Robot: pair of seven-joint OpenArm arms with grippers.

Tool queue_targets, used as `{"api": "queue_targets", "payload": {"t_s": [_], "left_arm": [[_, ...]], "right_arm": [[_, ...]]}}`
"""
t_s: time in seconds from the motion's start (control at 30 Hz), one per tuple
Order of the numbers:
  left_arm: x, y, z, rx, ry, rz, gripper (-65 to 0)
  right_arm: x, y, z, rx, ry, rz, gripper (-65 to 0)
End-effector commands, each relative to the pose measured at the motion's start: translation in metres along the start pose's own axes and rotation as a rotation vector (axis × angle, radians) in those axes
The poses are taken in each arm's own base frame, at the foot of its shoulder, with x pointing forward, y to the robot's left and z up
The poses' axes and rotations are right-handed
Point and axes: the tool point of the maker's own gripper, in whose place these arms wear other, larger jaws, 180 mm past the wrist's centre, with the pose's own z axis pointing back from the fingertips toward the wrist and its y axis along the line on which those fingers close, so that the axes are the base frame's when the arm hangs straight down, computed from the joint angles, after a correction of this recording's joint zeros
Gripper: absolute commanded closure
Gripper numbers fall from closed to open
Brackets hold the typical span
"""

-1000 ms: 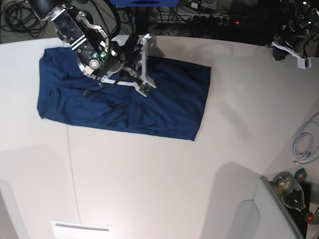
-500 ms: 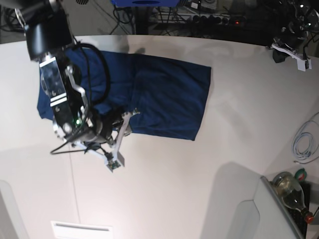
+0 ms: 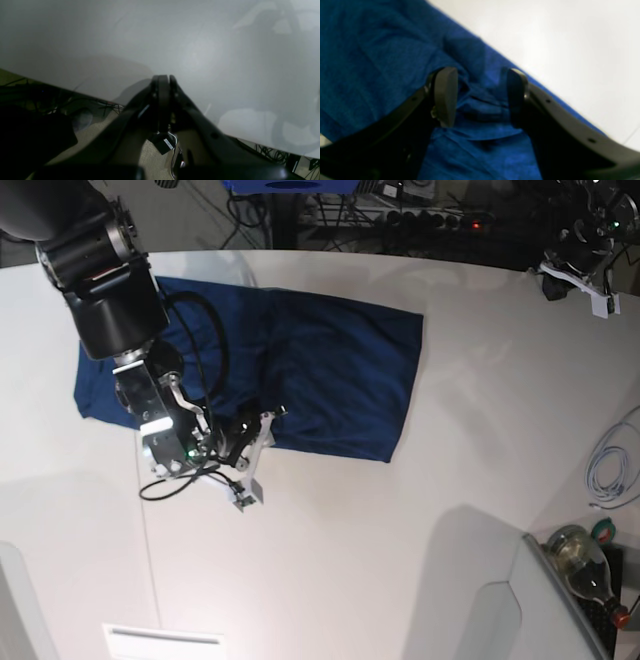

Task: Layout the t-shirt on the table in an organized manner, then fold the t-shirt properly
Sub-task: 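Drag the right gripper along the shirt's edge to straighten it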

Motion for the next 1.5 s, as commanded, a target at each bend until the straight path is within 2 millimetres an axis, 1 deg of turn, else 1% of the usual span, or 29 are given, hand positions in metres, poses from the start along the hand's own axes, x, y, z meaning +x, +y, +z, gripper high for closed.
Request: {"api": "queue_targets", "payload": {"t_s": [0.0,0.13,0.2,0.27,0.3,0.37,0.43,0.5,0.57,0.67,0.77,0.9,0.97,1.03,1.07,1.1,1.13,1.2,1.23,1.3,1.33,1.4,1.47], "left_arm": [[0.013,0.005,0.004,0.002,-0.038,-0.015,0.0],[0.013,0.006,0.004,0.003,-0.038,-0.016,0.0],[0.014,0.006,0.005,0.004,-0.039,-0.015,0.0],[0.014,0.006,0.005,0.005,-0.039,-0.014,0.0],[0.013,0.006,0.005,0.005,-0.038,-0.013,0.0],[0.013,0.006,0.005,0.005,-0.038,-0.013,0.0],[0.013,0.006,0.004,0.004,-0.037,-0.014,0.0],[0.013,0.006,0.004,0.004,-0.037,-0.014,0.0],[0.013,0.006,0.004,0.003,-0.037,-0.015,0.0],[0.015,0.005,0.003,0.002,-0.041,-0.015,0.0],[0.014,0.005,0.003,0.002,-0.040,-0.014,0.0],[0.014,0.005,0.003,0.001,-0.039,-0.011,0.0],[0.009,0.006,0.001,-0.001,-0.028,0.001,0.0],[0.003,0.006,-0.001,-0.003,-0.015,0.014,0.0],[0.003,0.006,-0.001,-0.003,-0.014,0.016,0.0],[0.002,0.006,-0.001,-0.004,-0.012,0.018,0.0],[0.003,0.007,-0.001,-0.001,-0.013,0.014,0.0],[0.003,0.008,-0.001,-0.001,-0.012,0.014,0.0],[0.003,0.008,-0.001,-0.001,-0.012,0.014,0.0],[0.003,0.008,-0.001,-0.001,-0.012,0.014,0.0],[0.003,0.008,-0.001,-0.001,-0.012,0.014,0.0],[0.003,0.008,-0.001,-0.001,-0.012,0.014,0.0],[0.003,0.008,-0.001,-0.001,-0.012,0.014,0.0]], "right_arm": [[0.029,0.001,0.009,0.003,-0.070,0.008,-30.0],[0.031,0.003,0.010,0.007,-0.076,0.002,-30.0],[0.038,0.003,0.015,0.006,-0.101,0.007,-30.0],[0.052,0.001,0.026,-0.002,-0.152,-0.004,-29.9],[0.054,-0.003,0.030,-0.004,-0.169,-0.028,-29.7],[0.054,-0.018,0.041,-0.014,-0.183,-0.101,-29.9],[0.058,-0.017,0.048,0.012,-0.183,-0.162,-29.9],[0.052,-0.014,0.047,0.031,-0.164,-0.208,-30.0],[0.046,-0.008,0.042,0.039,-0.145,-0.199,-30.0],[0.037,0.005,0.029,0.067,-0.098,-0.202,-30.0],[0.031,0.010,0.023,0.083,-0.074,-0.217,-30.0],[0.027,0.012,0.016,0.088,-0.070,-0.221,-30.0],[0.021,0.012,0.010,0.090,-0.051,-0.230,-30.0],[0.020,0.012,0.008,0.089,-0.056,-0.234,-29.1],[0.021,0.012,0.008,0.089,-0.061,-0.235,-27.5],[0.021,0.011,0.008,0.087,-0.063,-0.234,-23.7],[0.021,0.010,0.008,0.088,-0.064,-0.237,-16.7],[0.021,0.009,0.009,0.087,-0.065,-0.240,-0.5],[0.023,0.008,0.010,0.085,-0.069,-0.238,0.0],[0.030,0.007,0.017,0.079,-0.095,-0.229,-2.4],[0.033,0.007,0.020,0.077,-0.106,-0.224,-1.5],[0.032,0.008,0.024,0.076,-0.101,-0.222,-0.2],[0.034,0.007,0.028,0.072,-0.105,-0.223,-0.2]]}}
